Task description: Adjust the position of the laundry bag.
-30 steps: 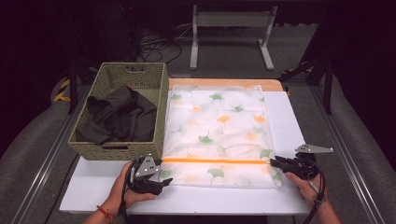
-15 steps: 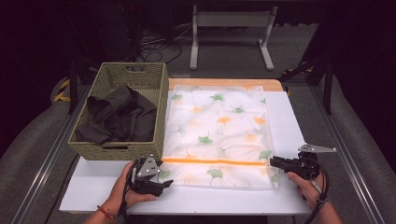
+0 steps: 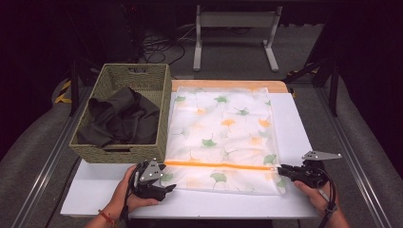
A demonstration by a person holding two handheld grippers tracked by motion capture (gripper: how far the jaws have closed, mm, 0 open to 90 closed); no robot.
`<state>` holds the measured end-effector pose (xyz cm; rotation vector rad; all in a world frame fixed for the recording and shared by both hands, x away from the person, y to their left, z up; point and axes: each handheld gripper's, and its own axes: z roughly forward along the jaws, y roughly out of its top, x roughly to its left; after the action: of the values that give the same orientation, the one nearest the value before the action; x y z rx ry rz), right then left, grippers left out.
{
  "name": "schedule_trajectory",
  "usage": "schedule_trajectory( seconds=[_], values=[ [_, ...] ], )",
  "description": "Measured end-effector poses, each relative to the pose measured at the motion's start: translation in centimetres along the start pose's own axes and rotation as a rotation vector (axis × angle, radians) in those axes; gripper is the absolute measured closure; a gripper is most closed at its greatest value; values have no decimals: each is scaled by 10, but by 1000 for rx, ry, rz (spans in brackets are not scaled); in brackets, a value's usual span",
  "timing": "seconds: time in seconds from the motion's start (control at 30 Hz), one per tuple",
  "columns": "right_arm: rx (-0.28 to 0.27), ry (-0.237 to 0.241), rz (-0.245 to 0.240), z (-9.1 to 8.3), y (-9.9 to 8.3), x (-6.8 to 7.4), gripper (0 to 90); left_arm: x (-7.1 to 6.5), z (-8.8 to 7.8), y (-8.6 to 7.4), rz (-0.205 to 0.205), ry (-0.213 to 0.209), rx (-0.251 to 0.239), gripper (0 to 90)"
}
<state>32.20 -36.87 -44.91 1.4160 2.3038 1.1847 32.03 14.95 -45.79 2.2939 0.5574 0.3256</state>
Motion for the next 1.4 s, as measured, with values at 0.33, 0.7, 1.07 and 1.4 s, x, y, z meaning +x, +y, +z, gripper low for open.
schedule_trajectory(
  seconds=[0.33, 0.7, 1.07, 1.4],
  values=[
    [4, -42, -31, 6, 2, 3, 648, 0, 2, 1, 10, -4, 7, 248],
    [-1, 15, -64, 9, 3, 7, 805, 0, 2, 1, 11, -17, 13, 248],
    [-45, 39, -46, 0, 7, 6, 837, 1, 5, 2, 19, -30, 14, 247],
    [-54, 53, -57, 1, 12, 9, 840, 0, 9, 13, 26, -61, -8, 248]
  ],
)
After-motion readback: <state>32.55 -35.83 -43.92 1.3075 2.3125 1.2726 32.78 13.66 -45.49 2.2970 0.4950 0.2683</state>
